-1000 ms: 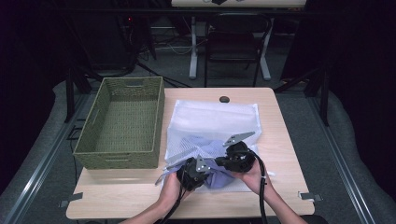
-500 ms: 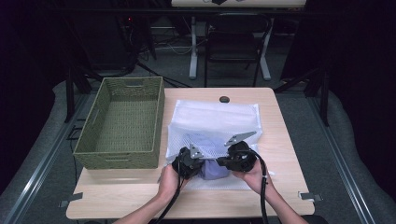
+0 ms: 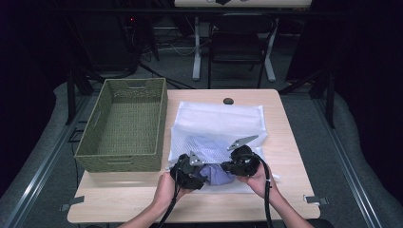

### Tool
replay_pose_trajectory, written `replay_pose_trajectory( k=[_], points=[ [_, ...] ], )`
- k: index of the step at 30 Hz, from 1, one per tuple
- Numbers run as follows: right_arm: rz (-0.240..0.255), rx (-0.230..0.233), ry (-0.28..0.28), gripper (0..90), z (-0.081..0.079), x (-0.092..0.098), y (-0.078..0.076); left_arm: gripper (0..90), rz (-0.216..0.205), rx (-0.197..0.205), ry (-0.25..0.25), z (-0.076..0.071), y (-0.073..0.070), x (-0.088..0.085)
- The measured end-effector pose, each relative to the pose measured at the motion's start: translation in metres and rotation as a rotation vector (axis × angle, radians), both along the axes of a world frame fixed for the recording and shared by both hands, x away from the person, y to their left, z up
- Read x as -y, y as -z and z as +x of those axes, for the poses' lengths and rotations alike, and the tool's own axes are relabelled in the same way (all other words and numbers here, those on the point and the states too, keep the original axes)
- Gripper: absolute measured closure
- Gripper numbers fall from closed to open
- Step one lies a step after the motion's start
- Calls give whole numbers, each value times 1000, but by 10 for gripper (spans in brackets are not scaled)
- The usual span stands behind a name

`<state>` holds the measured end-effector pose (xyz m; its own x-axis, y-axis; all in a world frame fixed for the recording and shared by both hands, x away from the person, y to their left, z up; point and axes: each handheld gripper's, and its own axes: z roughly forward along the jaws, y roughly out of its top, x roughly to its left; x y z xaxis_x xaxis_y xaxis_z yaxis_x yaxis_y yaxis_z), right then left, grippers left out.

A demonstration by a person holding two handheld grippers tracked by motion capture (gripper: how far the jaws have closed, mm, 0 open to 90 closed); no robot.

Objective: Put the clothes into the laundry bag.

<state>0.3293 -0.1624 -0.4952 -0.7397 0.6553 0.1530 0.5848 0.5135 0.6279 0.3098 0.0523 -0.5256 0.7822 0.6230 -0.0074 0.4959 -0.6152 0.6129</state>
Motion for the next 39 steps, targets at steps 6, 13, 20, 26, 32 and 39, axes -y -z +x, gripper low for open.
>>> replay_pose_trajectory(
  k=[6, 13, 20, 26, 32, 39],
  points=[
    [-7, 3, -5, 888, 0, -1, 1, 311, -20, -23, 51, -8, 3, 10],
    [-6, -1, -5, 888, 0, -2, 2, 299, 0, 14, 50, -11, 16, 32],
    [-6, -2, -8, 888, 0, -2, 0, 681, -3, 25, 58, -3, 29, 38],
    [21, 7, -6, 889, -2, -3, -8, 828, -27, 44, 48, 3, 23, 37],
    [67, 23, 10, 888, -3, 3, -20, 832, -85, 130, -60, 16, 9, 31],
    [103, 34, 36, 888, -2, 10, -26, 830, -121, 207, -169, 27, 7, 25]
  ],
)
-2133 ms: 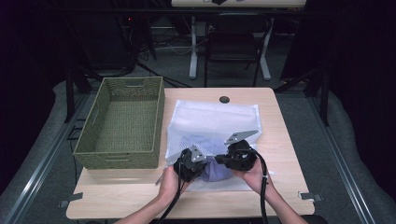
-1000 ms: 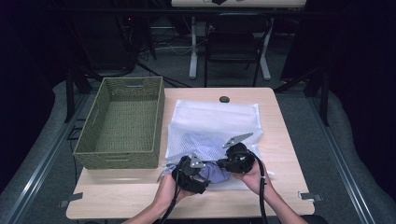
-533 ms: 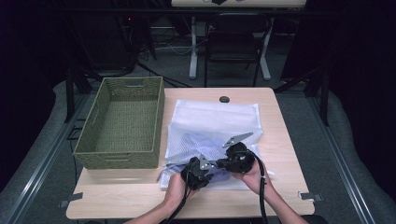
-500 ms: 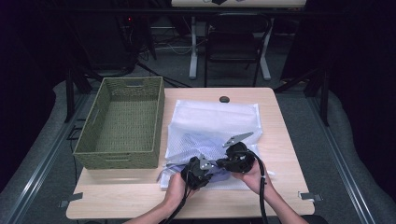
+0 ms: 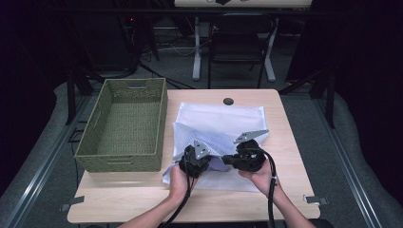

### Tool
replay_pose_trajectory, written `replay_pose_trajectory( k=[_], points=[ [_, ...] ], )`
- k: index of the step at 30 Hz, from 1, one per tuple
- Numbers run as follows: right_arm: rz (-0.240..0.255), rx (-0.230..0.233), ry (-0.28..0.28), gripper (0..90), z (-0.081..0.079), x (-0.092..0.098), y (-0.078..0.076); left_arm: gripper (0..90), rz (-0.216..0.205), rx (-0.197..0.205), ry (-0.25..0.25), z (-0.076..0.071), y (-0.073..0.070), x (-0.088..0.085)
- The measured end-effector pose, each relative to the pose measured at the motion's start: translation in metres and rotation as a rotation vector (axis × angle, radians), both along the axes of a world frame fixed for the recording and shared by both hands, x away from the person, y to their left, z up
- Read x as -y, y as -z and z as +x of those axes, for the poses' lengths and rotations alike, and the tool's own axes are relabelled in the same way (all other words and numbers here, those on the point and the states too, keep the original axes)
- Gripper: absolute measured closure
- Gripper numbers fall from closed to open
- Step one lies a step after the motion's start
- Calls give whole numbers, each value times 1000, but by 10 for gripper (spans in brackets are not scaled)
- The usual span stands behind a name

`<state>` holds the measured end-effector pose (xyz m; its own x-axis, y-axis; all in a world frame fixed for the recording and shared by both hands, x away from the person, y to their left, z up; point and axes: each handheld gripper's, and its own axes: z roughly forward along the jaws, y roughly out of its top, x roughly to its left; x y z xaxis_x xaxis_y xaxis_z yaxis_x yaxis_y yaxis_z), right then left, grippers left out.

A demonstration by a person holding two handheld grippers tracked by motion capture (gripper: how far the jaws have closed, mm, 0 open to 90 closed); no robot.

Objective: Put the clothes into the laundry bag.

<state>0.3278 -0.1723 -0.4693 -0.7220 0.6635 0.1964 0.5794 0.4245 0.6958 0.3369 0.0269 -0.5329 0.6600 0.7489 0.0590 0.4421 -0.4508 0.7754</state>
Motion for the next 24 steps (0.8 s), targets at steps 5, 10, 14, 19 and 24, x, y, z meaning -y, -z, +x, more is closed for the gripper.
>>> replay_pose_trajectory(
  k=[5, 10, 14, 19, 24],
  points=[
    [-51, -42, -6, 887, 4, -4, 15, 813, 59, -70, 14, 7, 18, 3],
    [-81, -59, -14, 887, 6, -7, 23, 678, 80, -123, 43, 5, 21, 2],
    [-83, -66, -16, 887, 5, -6, 25, 532, 74, -152, 51, -1, 17, -3],
    [-79, -60, -15, 887, 5, -4, 24, 400, 60, -178, 65, -10, 9, -6],
    [-75, -54, -15, 887, 5, -3, 23, 271, 67, -167, 104, -22, 2, -4]
  ],
)
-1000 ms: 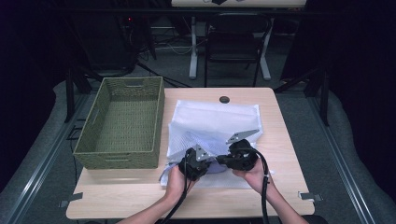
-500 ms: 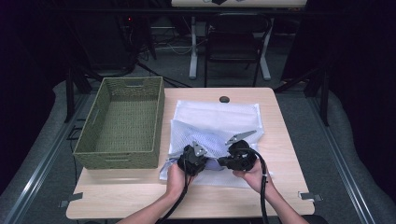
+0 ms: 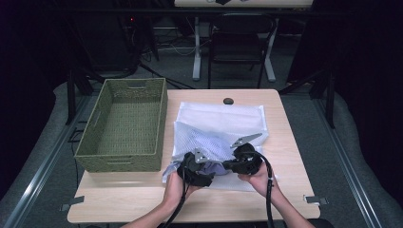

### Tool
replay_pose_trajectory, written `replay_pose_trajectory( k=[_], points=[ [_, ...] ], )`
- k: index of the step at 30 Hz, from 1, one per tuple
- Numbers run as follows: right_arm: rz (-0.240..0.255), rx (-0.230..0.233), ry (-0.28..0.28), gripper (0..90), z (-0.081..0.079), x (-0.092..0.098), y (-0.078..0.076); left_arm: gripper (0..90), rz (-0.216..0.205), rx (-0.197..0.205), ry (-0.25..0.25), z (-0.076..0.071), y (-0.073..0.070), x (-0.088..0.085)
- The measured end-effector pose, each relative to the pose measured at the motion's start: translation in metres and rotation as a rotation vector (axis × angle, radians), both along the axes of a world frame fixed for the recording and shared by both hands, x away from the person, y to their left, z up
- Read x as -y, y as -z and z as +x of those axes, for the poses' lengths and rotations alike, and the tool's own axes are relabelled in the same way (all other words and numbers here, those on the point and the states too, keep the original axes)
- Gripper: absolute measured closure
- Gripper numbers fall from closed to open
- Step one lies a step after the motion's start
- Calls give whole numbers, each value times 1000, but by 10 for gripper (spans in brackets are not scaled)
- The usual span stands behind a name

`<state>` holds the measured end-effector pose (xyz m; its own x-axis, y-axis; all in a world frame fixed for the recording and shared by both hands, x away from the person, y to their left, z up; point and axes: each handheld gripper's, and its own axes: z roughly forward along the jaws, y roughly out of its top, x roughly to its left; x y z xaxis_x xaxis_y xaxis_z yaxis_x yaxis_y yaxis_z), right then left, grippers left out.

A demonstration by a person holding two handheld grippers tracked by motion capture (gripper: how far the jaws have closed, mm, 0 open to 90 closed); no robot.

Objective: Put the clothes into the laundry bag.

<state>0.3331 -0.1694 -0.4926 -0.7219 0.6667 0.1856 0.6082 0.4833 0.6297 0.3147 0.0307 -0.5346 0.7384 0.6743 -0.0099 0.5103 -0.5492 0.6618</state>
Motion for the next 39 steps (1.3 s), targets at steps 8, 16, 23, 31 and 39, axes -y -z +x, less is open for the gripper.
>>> replay_pose_trajectory(
  k=[8, 16, 23, 31, 39],
  points=[
    [-3, -3, -3, 887, 1, -2, 0, 210, 19, 13, 23, -1, 18, 23],
    [5, -11, 1, 887, 2, -2, 1, 422, 22, 70, -41, 11, 30, 25],
    [15, -5, -4, 887, 1, -3, -2, 803, -4, 71, -11, 18, 32, 17],
    [84, 35, 9, 887, -4, -1, -18, 819, -84, 173, -97, 30, 9, 11],
    [77, 15, 35, 886, 2, 4, -13, 795, -46, 162, -145, 47, 17, 13]
  ],
)
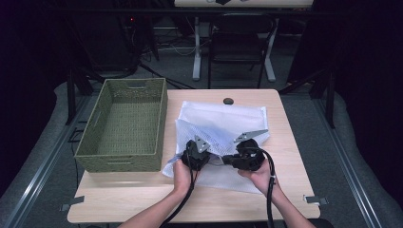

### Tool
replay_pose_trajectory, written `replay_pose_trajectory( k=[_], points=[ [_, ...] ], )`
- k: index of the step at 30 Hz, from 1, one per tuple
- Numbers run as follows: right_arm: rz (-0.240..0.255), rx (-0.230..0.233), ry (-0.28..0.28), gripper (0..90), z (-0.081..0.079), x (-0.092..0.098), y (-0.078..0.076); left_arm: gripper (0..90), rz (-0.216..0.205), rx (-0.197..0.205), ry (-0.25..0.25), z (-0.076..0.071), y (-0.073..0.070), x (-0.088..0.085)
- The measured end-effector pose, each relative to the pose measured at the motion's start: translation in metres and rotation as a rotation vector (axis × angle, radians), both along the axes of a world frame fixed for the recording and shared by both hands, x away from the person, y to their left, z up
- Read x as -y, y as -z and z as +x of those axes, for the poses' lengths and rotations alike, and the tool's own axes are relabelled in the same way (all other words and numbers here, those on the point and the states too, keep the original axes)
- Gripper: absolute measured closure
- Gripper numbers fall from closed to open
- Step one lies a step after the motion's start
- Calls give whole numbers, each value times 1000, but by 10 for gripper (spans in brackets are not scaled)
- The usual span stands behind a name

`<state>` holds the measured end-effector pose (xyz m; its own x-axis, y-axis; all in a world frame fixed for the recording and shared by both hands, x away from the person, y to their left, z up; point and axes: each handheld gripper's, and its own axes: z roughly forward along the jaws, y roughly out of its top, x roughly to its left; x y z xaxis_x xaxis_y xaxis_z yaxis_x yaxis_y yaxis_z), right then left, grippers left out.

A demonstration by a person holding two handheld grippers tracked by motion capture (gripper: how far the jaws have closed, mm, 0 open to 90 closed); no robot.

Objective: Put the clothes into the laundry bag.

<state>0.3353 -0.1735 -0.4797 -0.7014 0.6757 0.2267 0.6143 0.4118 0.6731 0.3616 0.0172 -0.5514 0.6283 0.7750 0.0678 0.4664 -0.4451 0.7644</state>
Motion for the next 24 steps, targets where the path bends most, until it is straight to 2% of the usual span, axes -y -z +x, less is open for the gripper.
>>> replay_pose_trajectory(
  k=[5, 7, 9, 11, 15, 19, 20, 21, 24],
  points=[
    [-53, -51, -14, 886, 5, -4, 14, 697, 44, -53, 31, -1, 11, 2],
    [-64, -62, -21, 885, 6, -4, 17, 628, 56, -82, 43, -2, 11, 1],
    [-70, -71, -21, 884, 7, -5, 19, 518, 73, -105, 45, -5, 9, 0],
    [-72, -80, -20, 882, 7, -5, 20, 448, 73, -81, 44, -10, 7, -3],
    [-74, -74, -21, 881, 7, -4, 19, 379, 84, -118, 89, -19, 3, -9],
    [-67, -69, -16, 881, 7, -2, 18, 355, 92, -128, 120, -25, -5, -13],
    [-67, -69, -14, 881, 7, -2, 17, 346, 82, -111, 136, -29, -12, -20],
    [-65, -69, -17, 881, 7, -2, 18, 344, 74, -113, 142, -30, -15, -25],
    [-62, -75, -15, 881, 7, -1, 18, 321, 91, -94, 128, -32, -18, -40]
  ],
)
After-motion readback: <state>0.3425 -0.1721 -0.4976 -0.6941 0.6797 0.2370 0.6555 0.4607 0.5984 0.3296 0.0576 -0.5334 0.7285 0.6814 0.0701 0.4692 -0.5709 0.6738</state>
